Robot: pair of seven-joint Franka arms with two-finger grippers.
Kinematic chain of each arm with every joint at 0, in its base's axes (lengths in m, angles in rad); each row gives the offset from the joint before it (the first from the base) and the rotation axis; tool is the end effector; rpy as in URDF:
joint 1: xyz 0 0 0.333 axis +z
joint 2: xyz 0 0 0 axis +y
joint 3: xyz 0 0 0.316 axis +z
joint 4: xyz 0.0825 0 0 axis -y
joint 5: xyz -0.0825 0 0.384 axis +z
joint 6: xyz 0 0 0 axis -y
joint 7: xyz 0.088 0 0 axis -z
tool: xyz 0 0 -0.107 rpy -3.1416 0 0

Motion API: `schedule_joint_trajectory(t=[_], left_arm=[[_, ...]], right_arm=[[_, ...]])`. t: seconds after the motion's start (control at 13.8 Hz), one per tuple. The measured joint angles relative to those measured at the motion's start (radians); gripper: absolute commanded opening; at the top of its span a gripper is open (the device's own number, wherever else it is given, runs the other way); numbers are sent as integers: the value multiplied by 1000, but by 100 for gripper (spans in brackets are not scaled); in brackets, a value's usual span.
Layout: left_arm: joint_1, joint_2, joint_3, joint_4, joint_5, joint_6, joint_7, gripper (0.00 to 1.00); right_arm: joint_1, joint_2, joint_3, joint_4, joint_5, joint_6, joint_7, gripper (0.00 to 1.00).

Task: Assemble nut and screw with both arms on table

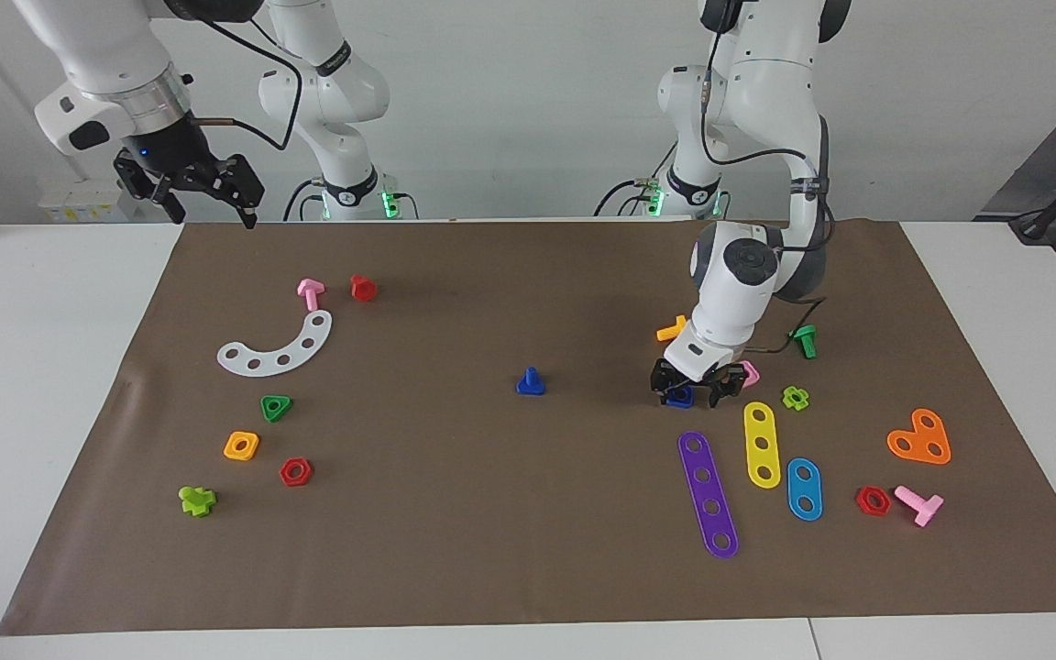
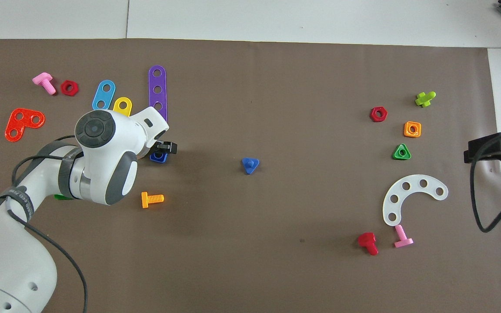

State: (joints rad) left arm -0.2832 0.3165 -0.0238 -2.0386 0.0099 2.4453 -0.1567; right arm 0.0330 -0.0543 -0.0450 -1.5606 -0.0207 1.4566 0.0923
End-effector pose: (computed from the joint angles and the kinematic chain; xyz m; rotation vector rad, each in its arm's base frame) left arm 0.5760 -0.1821 0.2962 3.1077 -0.2430 0.1368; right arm 0.5256 -0.0095 0.6488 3.1161 -0.1653 -0.0764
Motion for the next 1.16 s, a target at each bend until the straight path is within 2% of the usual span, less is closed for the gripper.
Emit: schedule_joint_trajectory(t=[0.15,0.65,0.73,0.95,1.02,1.16], left_arm=[[-11,0,-1,0,0,0,-23,75],[-21,-1,2,-11,0,-4,-37,75],[-21,-1,3,-12,0,-8,-38,71],[-21,-3,7,-12,0,-14,-39,16],[-21,-6,7,-12,0,-14,-39,0],[-21,-19,9,-9,0,-14,-39,0]], right_arm=[[0,-1,4,0,0,0,0,100],[0,-2,4,0,0,0,0,100],[0,-2,4,0,0,0,0,100],[0,-2,4,0,0,0,0,100],[0,-2,4,0,0,0,0,100],[0,-2,4,0,0,0,0,100]])
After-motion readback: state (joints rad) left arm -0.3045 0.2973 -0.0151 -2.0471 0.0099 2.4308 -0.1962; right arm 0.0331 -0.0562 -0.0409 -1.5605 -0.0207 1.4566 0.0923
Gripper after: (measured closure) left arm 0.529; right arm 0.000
